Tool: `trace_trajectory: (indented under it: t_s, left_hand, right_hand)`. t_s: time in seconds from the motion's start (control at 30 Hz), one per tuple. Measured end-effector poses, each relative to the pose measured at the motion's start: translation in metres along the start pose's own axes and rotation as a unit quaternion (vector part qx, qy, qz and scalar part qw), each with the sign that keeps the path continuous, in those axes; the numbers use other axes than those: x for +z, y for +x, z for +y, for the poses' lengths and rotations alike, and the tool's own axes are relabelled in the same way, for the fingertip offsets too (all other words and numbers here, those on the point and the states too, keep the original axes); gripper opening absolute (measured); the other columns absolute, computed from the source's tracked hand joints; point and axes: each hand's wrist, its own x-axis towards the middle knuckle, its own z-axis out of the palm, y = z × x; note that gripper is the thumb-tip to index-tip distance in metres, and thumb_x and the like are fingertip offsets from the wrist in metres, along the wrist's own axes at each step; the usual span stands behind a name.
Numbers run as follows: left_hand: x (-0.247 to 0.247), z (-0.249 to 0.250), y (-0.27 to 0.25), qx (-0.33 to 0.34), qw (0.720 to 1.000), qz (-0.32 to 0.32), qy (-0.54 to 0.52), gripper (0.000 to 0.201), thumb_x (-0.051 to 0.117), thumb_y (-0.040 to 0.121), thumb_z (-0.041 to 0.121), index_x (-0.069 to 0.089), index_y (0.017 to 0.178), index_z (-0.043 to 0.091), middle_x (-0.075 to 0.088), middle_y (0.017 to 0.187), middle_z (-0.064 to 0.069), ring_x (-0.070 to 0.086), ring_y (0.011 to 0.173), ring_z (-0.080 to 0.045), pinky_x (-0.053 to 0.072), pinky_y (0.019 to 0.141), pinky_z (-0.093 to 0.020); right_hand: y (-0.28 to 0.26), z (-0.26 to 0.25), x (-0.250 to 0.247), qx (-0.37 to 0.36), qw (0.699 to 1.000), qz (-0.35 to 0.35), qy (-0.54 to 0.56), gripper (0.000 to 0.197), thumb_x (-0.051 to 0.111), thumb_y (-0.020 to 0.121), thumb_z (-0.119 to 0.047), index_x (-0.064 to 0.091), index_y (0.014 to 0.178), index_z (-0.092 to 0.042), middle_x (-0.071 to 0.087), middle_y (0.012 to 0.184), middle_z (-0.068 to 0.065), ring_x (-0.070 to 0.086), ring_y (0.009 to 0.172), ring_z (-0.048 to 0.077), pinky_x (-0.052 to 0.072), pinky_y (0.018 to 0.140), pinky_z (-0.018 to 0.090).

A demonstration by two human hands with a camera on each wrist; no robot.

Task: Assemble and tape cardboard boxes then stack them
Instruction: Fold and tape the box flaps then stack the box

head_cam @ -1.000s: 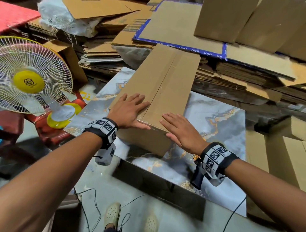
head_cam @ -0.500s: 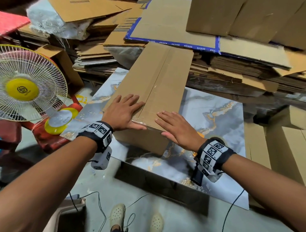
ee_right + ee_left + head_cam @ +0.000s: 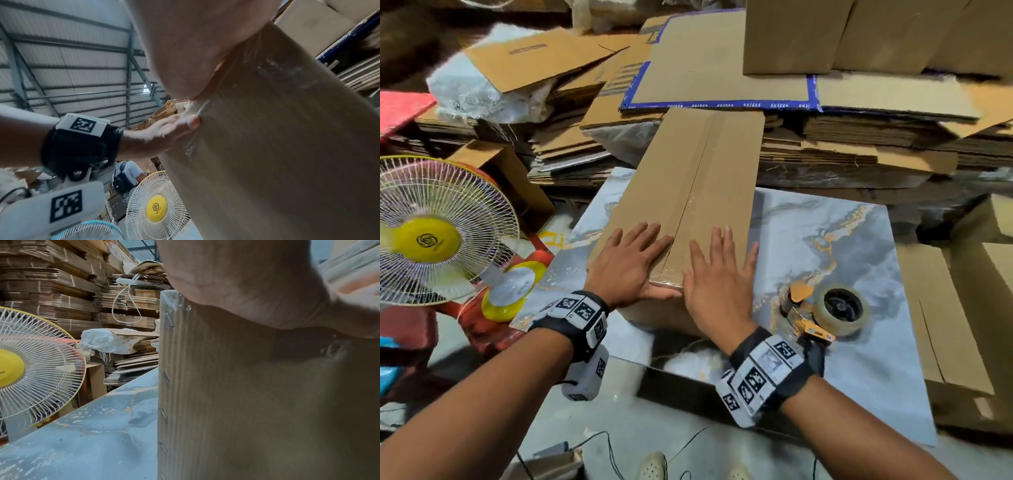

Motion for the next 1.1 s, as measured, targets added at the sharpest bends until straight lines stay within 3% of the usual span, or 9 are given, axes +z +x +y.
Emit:
trace_trajectory:
  t_s: [0.13, 0.27, 0.33, 0.4, 0.5, 0.57, 0.8, 1.0, 1.1]
  left_hand:
    - [-0.001, 0.001, 0.0, -0.009, 1.0, -0.004, 0.002, 0.12, 0.014, 0.069, 0.103, 0.044, 0.152, 0.023, 0.039, 0.159, -0.01, 0.037, 0.146, -0.033, 0.033, 0.112, -0.06]
    - [-0.002, 0.001, 0.0, -0.008, 1.0, -0.007, 0.006, 0.119, 0.013, 0.071, 0.102, 0.044, 0.152, 0.022, 0.039, 0.159, -0.011, 0.037, 0.146, -0.034, 0.033, 0.112, -0.059]
    - [-0.002, 0.001, -0.001, -0.005, 1.0, -0.01, 0.007, 0.117, 0.015, 0.072, 0.101, 0.043, 0.153, 0.022, 0.038, 0.16, -0.011, 0.037, 0.146, -0.035, 0.033, 0.112, -0.059]
    - [-0.002, 0.001, -0.001, -0.001, 1.0, -0.008, 0.009, 0.116, 0.015, 0.073, 0.1, 0.045, 0.151, 0.02, 0.04, 0.158, -0.013, 0.039, 0.144, -0.036, 0.036, 0.111, -0.059]
    - [-0.003, 0.002, -0.002, 0.005, 1.0, -0.001, -0.001, 0.114, 0.015, 0.075, 0.099, 0.049, 0.148, 0.017, 0.044, 0.155, -0.015, 0.043, 0.141, -0.039, 0.038, 0.109, -0.06]
    - [-0.003, 0.002, -0.002, 0.008, 1.0, 0.002, -0.004, 0.114, 0.016, 0.076, 0.099, 0.05, 0.147, 0.016, 0.044, 0.155, -0.017, 0.044, 0.14, -0.04, 0.039, 0.109, -0.059]
    - [0.0, 0.002, -0.001, 0.016, 1.0, 0.013, 0.002, 0.112, 0.017, 0.078, 0.097, 0.049, 0.147, 0.015, 0.045, 0.153, -0.018, 0.043, 0.14, -0.041, 0.038, 0.11, -0.058]
    - [0.0, 0.002, -0.003, 0.019, 1.0, 0.021, -0.001, 0.113, 0.013, 0.078, 0.097, 0.049, 0.146, 0.014, 0.047, 0.151, -0.019, 0.043, 0.139, -0.04, 0.039, 0.109, -0.057]
    - [-0.001, 0.002, -0.001, 0.026, 0.999, 0.029, -0.004, 0.113, 0.014, 0.078, 0.097, 0.052, 0.143, 0.013, 0.049, 0.148, -0.02, 0.046, 0.136, -0.041, 0.042, 0.105, -0.056]
  right_hand:
    - [-0.016, 0.045, 0.002, 0.06, 0.998, 0.014, 0.015, 0.05, 0.031, 0.104, -0.04, 0.038, 0.152, -0.031, 0.019, 0.165, 0.022, 0.01, 0.155, 0.035, 0.007, 0.111, 0.078]
    - [-0.034, 0.079, 0.005, 0.155, 0.97, -0.033, 0.185, 0.054, 0.031, 0.108, -0.039, 0.023, 0.16, -0.024, 0.006, 0.169, 0.014, -0.002, 0.157, 0.026, 0.01, 0.123, 0.057]
    - [-0.033, 0.067, 0.003, 0.185, 0.91, 0.013, 0.372, 0.063, 0.029, 0.105, -0.051, 0.032, 0.157, -0.018, 0.023, 0.167, 0.009, 0.014, 0.155, 0.02, 0.017, 0.123, 0.034]
    - [-0.022, 0.042, -0.002, 0.21, 0.836, 0.137, 0.488, 0.062, 0.031, 0.104, -0.057, 0.047, 0.147, -0.015, 0.046, 0.155, 0.008, 0.039, 0.145, 0.02, 0.032, 0.116, 0.029]
    - [0.0, 0.006, -0.003, 0.243, 0.746, 0.306, 0.54, 0.051, 0.035, 0.1, -0.046, 0.06, 0.131, -0.015, 0.063, 0.136, 0.01, 0.057, 0.127, 0.018, 0.045, 0.102, 0.022]
    - [0.009, -0.005, 0.003, 0.249, 0.717, 0.397, 0.516, 0.042, 0.038, 0.102, -0.033, 0.063, 0.125, -0.008, 0.067, 0.13, 0.013, 0.06, 0.121, 0.013, 0.044, 0.097, 0.012]
    - [0.005, -0.003, 0.037, 0.214, 0.752, 0.497, 0.376, 0.045, 0.037, 0.108, -0.028, 0.067, 0.11, 0.005, 0.068, 0.117, 0.016, 0.064, 0.107, 0.032, 0.052, 0.092, 0.04]
    - [-0.002, -0.017, 0.038, 0.34, 0.662, 0.474, 0.47, 0.045, 0.043, 0.102, -0.033, 0.06, 0.118, 0.005, 0.065, 0.114, 0.015, 0.06, 0.103, 0.019, 0.05, 0.088, 0.04]
    - [-0.021, -0.043, 0.048, 0.334, 0.693, 0.39, 0.506, 0.06, 0.061, 0.091, -0.042, 0.048, 0.135, -0.002, 0.058, 0.132, 0.01, 0.055, 0.121, 0.016, 0.046, 0.103, 0.034]
